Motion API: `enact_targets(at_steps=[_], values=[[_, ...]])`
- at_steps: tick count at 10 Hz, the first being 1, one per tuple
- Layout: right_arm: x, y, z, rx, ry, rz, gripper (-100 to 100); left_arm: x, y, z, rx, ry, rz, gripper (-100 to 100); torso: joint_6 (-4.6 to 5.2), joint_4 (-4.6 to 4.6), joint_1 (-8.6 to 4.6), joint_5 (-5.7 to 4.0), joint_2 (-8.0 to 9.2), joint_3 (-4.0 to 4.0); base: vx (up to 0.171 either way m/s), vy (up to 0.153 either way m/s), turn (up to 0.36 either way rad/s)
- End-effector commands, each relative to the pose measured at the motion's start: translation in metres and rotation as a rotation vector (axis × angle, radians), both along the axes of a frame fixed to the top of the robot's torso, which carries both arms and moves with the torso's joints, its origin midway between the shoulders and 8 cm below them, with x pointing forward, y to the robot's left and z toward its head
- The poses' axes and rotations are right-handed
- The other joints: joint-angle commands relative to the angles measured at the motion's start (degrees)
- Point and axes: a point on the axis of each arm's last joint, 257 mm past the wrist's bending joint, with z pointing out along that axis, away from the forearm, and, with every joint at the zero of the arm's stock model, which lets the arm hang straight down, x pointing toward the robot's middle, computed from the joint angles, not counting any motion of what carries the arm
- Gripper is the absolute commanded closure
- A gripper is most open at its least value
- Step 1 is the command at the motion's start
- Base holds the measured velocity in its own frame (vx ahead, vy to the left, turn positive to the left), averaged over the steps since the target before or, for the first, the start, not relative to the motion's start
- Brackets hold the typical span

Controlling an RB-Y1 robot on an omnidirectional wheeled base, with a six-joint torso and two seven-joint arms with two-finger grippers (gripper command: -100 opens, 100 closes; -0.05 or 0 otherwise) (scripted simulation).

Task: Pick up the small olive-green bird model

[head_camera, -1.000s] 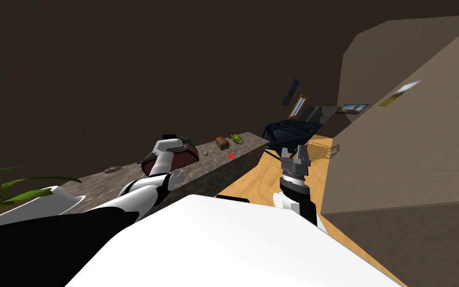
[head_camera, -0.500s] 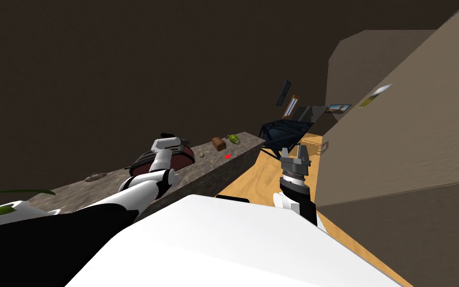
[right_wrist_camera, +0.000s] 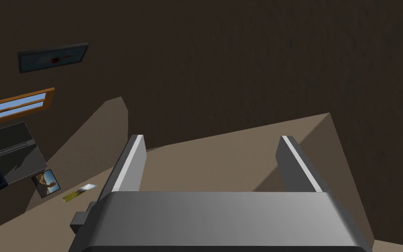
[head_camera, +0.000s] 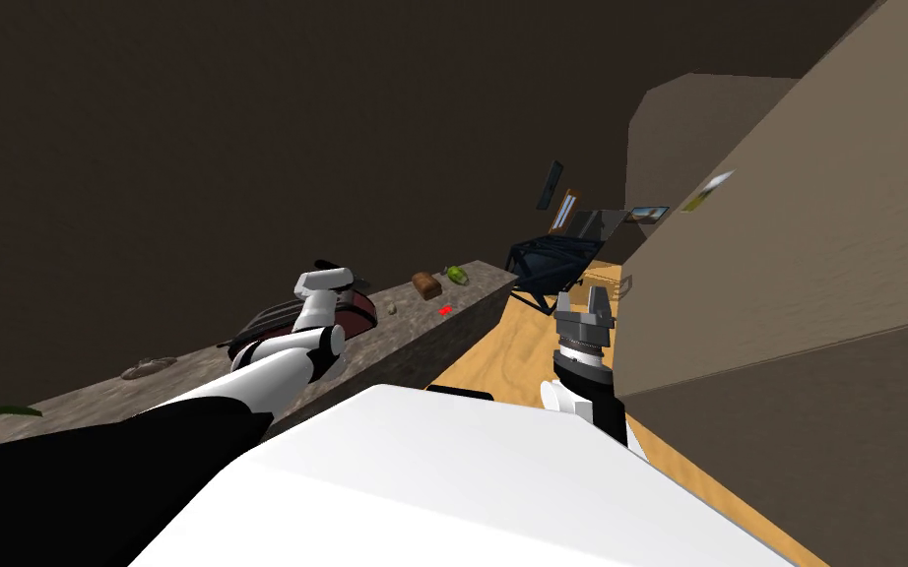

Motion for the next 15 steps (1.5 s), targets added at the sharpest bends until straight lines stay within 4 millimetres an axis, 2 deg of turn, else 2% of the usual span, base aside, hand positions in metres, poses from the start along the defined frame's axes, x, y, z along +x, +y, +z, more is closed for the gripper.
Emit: enact_targets(at_steps=[1,3,6,7,8,12,13,15], values=[[0.000,0.000,0.000,0.000,0.000,0.000,0,-0.007,0.003,-0.013,-0.043,0.034,0.030,-100,0.00,0.00,0.00,0.00,0.00,0.00,0.027,-0.018,-0.083],[0.000,0.000,0.000,0.000,0.000,0.000,0,-0.016,0.009,-0.020,-0.096,0.068,0.078,-100,-0.06,0.00,0.07,0.03,0.04,0.01,0.017,-0.011,-0.071],[0.000,0.000,0.000,0.000,0.000,0.000,0,-0.034,0.012,-0.046,-0.170,0.137,0.134,-100,-0.02,-0.02,0.03,0.04,-0.01,-0.01,0.027,-0.015,-0.098],[0.000,0.000,0.000,0.000,0.000,0.000,0,-0.042,0.015,-0.048,-0.207,0.161,0.173,-100,-0.05,-0.03,0.04,0.05,-0.02,-0.02,0.038,-0.019,-0.114],[0.000,0.000,0.000,0.000,0.000,0.000,0,-0.047,0.013,-0.059,-0.223,0.184,0.179,-100,-0.02,-0.04,0.03,0.05,-0.04,-0.04,0.028,-0.012,-0.075],[0.000,0.000,0.000,0.000,0.000,0.000,0,-0.074,0.010,-0.084,-0.316,0.276,0.259,-100,-0.03,-0.03,0.05,0.05,-0.02,-0.03,0.029,-0.010,-0.091],[0.000,0.000,0.000,0.000,0.000,0.000,0,-0.074,0.010,-0.084,-0.316,0.276,0.259,-100,-0.06,-0.03,0.09,0.07,-0.01,-0.02,0.013,0.001,0.008],[0.000,0.000,0.000,0.000,0.000,0.000,0,-0.087,0.007,-0.096,-0.355,0.321,0.293,-100,-0.02,-0.02,0.07,0.06,0.02,0.00,0.024,-0.006,-0.087]])
